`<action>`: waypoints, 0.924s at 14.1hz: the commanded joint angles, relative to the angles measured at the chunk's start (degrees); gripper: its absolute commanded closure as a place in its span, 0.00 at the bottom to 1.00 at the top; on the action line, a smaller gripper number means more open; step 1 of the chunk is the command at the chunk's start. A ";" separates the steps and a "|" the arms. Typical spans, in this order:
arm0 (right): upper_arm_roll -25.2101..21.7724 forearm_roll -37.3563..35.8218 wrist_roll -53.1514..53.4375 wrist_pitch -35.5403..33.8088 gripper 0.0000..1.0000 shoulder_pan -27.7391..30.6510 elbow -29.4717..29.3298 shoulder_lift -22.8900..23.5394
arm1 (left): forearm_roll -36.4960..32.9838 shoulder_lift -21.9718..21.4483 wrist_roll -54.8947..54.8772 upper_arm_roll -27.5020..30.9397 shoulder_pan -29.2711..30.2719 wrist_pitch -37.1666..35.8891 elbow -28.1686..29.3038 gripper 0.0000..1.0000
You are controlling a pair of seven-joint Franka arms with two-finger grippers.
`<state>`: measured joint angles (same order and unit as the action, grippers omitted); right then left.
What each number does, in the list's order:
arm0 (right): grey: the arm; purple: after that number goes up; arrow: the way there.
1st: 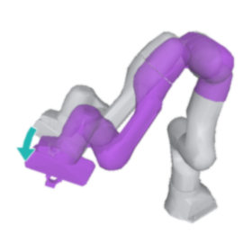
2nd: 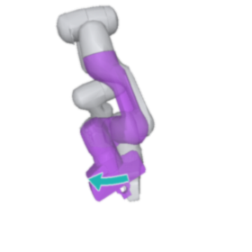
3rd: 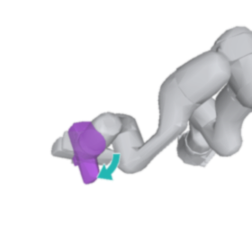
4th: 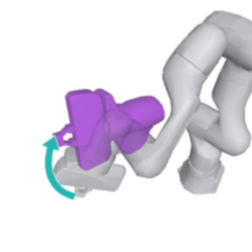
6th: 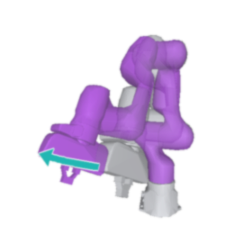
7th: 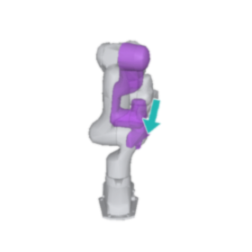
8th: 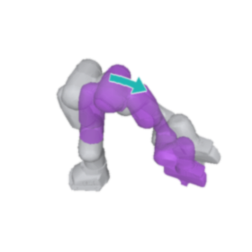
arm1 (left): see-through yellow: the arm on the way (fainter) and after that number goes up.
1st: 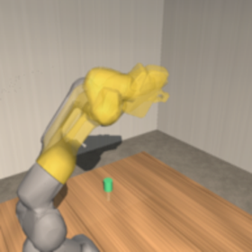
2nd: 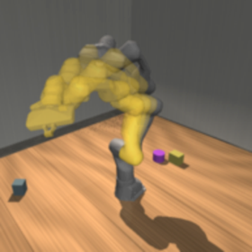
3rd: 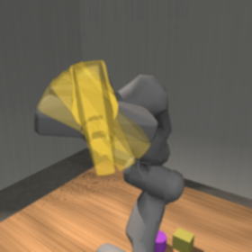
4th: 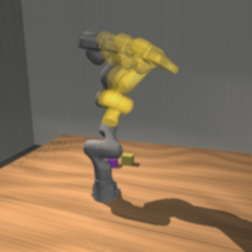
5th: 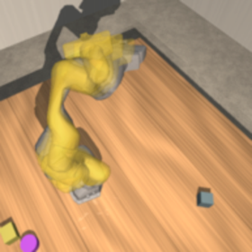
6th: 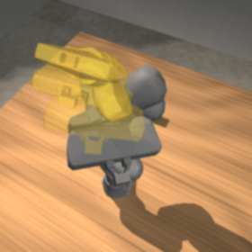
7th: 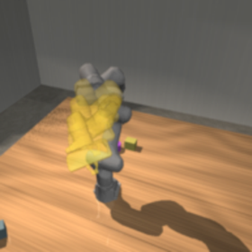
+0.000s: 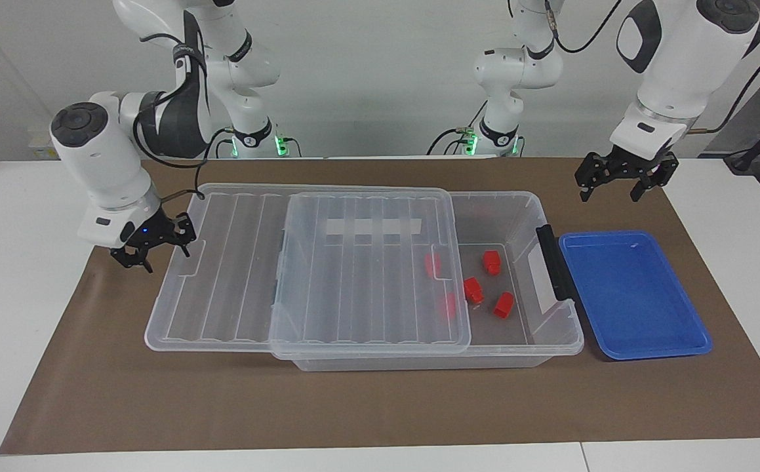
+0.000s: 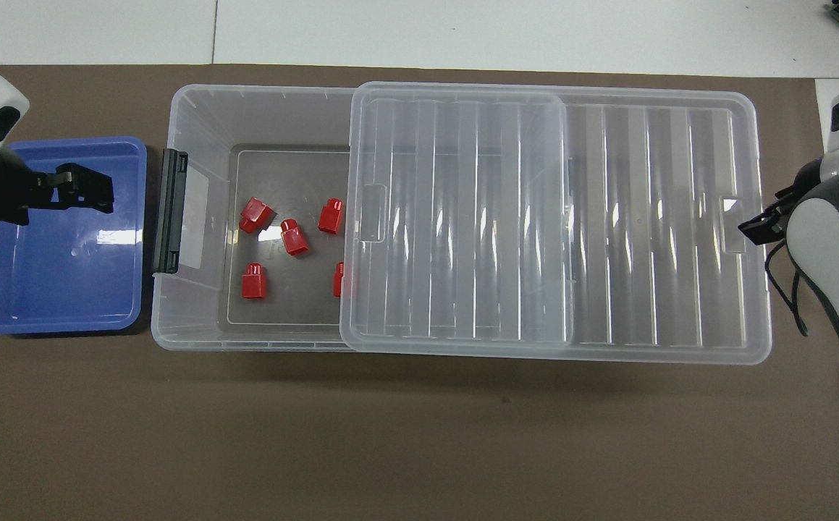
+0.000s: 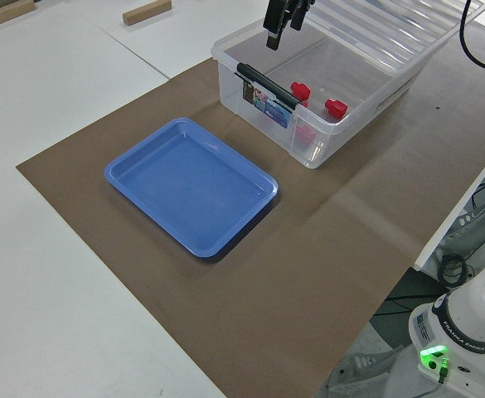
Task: Place red block in blue tray from box
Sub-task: 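Reach the left gripper into the box and grasp a red block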
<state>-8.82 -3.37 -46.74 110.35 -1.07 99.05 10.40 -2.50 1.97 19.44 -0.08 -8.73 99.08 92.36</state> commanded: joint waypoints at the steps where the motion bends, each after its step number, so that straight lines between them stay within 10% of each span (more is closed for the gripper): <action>1: -0.15 0.03 -3.01 -0.93 0.25 0.28 -0.70 0.14 | 0.30 -1.45 12.96 0.34 -4.53 7.16 5.02 0.00; 13: 0.64 0.56 5.06 -5.66 0.17 -0.68 -1.05 -4.86 | -4.27 14.99 31.53 0.87 -15.08 21.14 9.48 0.00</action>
<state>-8.67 -3.31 -44.97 107.46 -1.60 97.46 8.18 -5.32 17.58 48.53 -0.37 -22.45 117.27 98.29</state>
